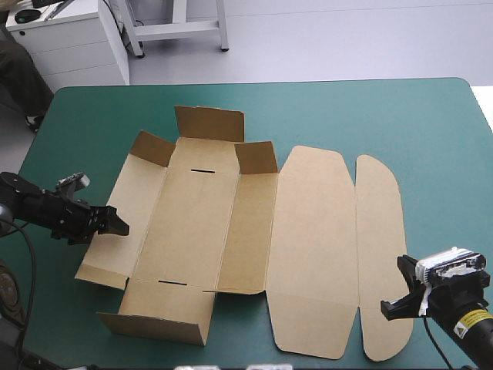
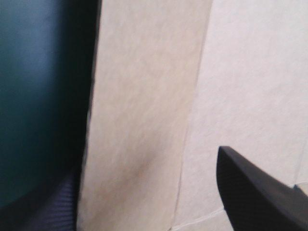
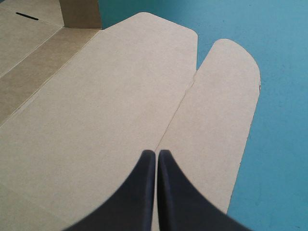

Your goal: Fold the box

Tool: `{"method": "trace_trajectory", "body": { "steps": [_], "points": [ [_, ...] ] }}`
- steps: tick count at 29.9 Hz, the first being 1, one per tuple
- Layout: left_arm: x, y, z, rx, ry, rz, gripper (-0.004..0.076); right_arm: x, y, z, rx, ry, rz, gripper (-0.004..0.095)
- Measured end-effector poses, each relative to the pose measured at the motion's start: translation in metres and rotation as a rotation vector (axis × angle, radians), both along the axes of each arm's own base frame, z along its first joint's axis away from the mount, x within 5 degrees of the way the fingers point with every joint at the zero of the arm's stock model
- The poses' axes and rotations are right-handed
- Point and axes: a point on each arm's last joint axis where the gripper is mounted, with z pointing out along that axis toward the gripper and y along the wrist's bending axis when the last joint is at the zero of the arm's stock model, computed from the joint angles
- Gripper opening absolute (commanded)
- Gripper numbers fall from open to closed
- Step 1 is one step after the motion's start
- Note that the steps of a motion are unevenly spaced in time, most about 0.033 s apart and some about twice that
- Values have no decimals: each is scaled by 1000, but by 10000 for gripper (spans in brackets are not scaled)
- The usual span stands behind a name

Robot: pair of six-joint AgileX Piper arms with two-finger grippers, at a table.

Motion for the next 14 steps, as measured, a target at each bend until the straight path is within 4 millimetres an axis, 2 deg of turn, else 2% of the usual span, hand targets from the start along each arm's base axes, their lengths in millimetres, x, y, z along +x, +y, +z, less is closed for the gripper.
{"method": "trace_trajectory", "body": {
  "steps": [5, 11, 14],
  "points": [
    [3, -14, 2, -5, -14, -45, 511, 0, 0, 0, 0, 0, 0, -1],
    [3, -43, -2, 71, 32, -175, 511, 0, 0, 0, 0, 0, 0, -20],
    [2, -48, -4, 100, 59, -193, 511, 0, 0, 0, 0, 0, 0, -20]
  ]
}}
